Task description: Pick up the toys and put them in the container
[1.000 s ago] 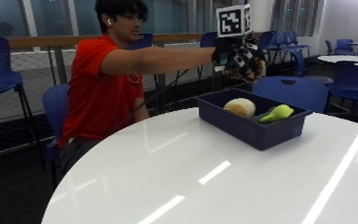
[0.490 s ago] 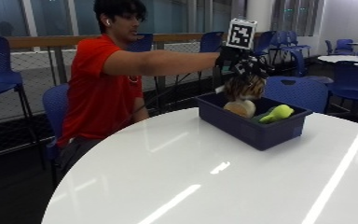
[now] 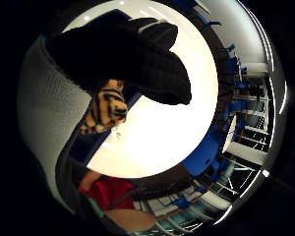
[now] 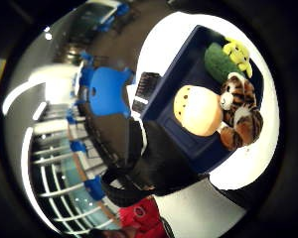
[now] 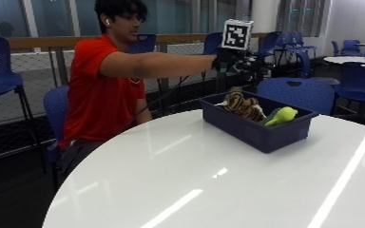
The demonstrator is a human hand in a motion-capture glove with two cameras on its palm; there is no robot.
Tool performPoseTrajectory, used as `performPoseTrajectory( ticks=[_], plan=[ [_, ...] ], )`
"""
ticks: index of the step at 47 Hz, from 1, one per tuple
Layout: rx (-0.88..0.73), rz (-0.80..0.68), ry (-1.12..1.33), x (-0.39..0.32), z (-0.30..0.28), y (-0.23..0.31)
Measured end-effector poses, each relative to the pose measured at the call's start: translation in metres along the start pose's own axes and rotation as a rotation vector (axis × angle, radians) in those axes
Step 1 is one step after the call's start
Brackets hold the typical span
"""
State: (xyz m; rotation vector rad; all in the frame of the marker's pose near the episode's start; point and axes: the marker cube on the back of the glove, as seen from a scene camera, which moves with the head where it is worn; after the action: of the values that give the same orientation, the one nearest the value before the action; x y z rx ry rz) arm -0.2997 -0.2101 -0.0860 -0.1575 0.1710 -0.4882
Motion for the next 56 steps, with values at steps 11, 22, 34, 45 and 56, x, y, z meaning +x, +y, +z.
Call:
performPoseTrajectory(
  ticks=[11,22,34,45,56],
  plan=[
    [0.008,0.095,-0.06,0.015,0.018,0.03],
    [0.009,0.169,-0.09,0.055,0.045,0.082],
    [0.039,0.245,-0.087,0.105,0.077,0.144],
    [0.041,0.306,-0.14,0.14,0.104,0.194],
    [0.077,0.337,-0.16,0.16,0.121,0.23]
  ],
)
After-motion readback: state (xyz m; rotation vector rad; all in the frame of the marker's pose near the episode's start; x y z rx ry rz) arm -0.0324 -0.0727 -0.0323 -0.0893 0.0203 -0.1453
